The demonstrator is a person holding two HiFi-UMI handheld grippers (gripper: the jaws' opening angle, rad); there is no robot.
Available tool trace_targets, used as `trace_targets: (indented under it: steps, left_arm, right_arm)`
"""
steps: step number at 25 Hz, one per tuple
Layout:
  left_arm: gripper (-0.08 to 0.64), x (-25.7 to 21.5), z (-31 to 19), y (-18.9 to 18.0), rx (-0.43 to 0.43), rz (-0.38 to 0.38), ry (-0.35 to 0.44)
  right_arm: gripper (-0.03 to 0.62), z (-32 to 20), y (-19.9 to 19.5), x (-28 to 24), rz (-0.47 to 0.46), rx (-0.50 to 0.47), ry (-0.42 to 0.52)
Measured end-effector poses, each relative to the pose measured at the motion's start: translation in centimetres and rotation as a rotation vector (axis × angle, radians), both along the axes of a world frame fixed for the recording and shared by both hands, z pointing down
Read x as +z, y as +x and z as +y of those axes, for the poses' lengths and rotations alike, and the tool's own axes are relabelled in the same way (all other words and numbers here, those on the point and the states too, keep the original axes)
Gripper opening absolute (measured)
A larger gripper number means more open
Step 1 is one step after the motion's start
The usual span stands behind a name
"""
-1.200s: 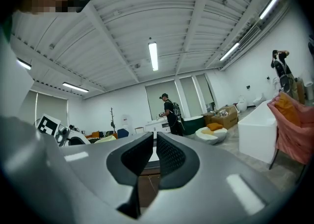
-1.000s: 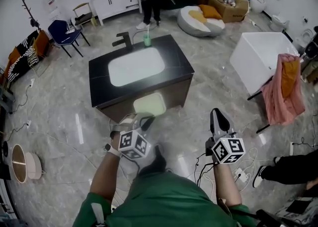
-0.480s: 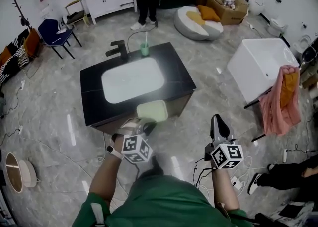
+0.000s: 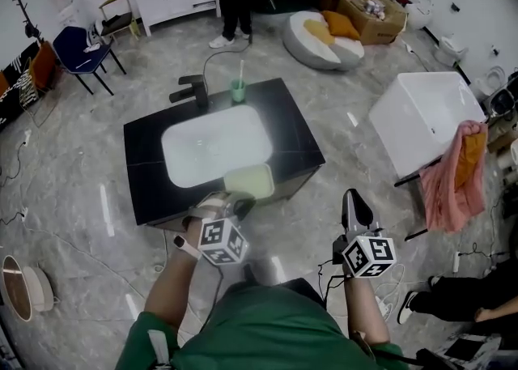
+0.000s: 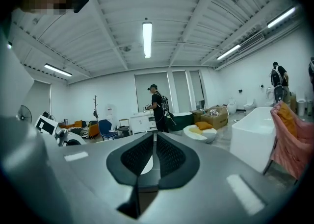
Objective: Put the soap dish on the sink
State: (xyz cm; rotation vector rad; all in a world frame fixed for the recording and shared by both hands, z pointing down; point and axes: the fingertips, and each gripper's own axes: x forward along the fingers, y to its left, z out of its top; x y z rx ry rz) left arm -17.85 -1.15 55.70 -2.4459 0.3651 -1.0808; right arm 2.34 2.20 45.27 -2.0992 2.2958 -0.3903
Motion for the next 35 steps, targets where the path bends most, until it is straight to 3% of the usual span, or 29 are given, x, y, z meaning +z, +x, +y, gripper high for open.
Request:
trace_targets:
  steps: [7,12,23,31,35]
  left_arm:
    - [0.023,0.5,-3.9,0.3,-0.034,-0.005,-0.015]
    - [0.023,-0.1,-7.6,1.1,-0.123,-0.021,-0.001]
    - [0.023,-2.5,-13.9,11.0,-0.231,-0.063,0.040]
    - [0.023,-1.5,-17.6,17.7,-0.294,-0.064,0.024]
    - [0.023,-0.8,-19.2,19.8,-0.285,-0.080,0.019]
  right_arm:
    - [0.020,-5.2,-0.1,0.7,-0.006,-0.051,-0.006]
    - [0.020,-9.8,1.6,0.7,-0.030,-0.121,0.013]
    - [0.020,-18.6,11.6,-0.7,-0.075,-0.237,0.037]
    - [0.020,-21.4,19.9,0.2,-0.083,-0.242,0.020]
    - [0.020,-22.3,22.8,0.6,-0.095,-0.208,0.011]
